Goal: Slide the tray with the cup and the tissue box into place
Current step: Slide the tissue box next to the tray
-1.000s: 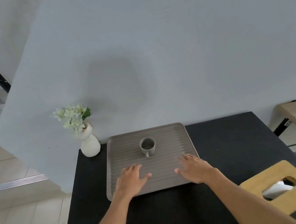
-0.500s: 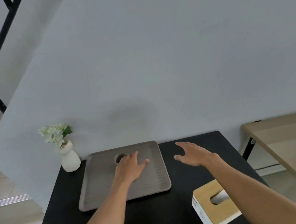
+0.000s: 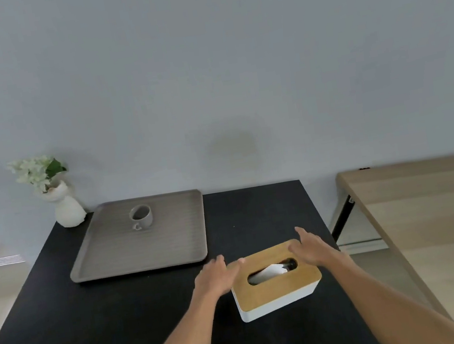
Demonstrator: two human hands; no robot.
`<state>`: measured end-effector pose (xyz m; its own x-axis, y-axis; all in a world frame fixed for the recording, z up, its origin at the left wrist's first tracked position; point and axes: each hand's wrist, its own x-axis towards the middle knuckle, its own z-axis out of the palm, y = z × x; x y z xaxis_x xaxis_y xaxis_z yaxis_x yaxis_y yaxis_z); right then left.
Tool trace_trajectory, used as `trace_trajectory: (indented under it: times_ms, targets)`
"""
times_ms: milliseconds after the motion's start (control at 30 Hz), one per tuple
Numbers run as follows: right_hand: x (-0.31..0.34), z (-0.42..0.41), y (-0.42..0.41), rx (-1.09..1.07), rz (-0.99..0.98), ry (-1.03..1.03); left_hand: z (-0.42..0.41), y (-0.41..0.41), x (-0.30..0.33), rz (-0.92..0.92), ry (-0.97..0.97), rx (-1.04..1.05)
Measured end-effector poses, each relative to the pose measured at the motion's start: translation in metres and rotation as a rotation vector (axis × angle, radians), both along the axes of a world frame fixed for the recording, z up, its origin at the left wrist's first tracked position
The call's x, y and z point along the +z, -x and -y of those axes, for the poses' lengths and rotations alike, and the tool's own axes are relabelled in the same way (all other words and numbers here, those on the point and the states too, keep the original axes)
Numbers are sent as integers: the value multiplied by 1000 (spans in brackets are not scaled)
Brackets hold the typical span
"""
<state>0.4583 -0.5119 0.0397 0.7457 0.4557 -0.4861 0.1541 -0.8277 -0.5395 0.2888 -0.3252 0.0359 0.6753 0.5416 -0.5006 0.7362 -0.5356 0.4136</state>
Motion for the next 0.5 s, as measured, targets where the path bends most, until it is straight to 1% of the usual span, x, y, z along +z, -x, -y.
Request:
trace_trajectory:
  times_ms: [133, 200, 233, 400, 500]
  targets:
    - [-25, 13, 4, 16, -42, 44, 13, 6, -26, -92, 44, 21]
    - [-43, 19, 5, -20, -115, 24, 19, 5, -43, -137, 111, 44]
    - [-48, 20, 7, -53, -139, -7, 20, 6, -44, -130, 137, 71]
    - [-65, 24, 11, -262, -294, -223, 15, 0, -49, 26, 268, 278]
    - [-77, 27, 21, -382, -377, -339, 19, -9, -52, 147, 398, 500]
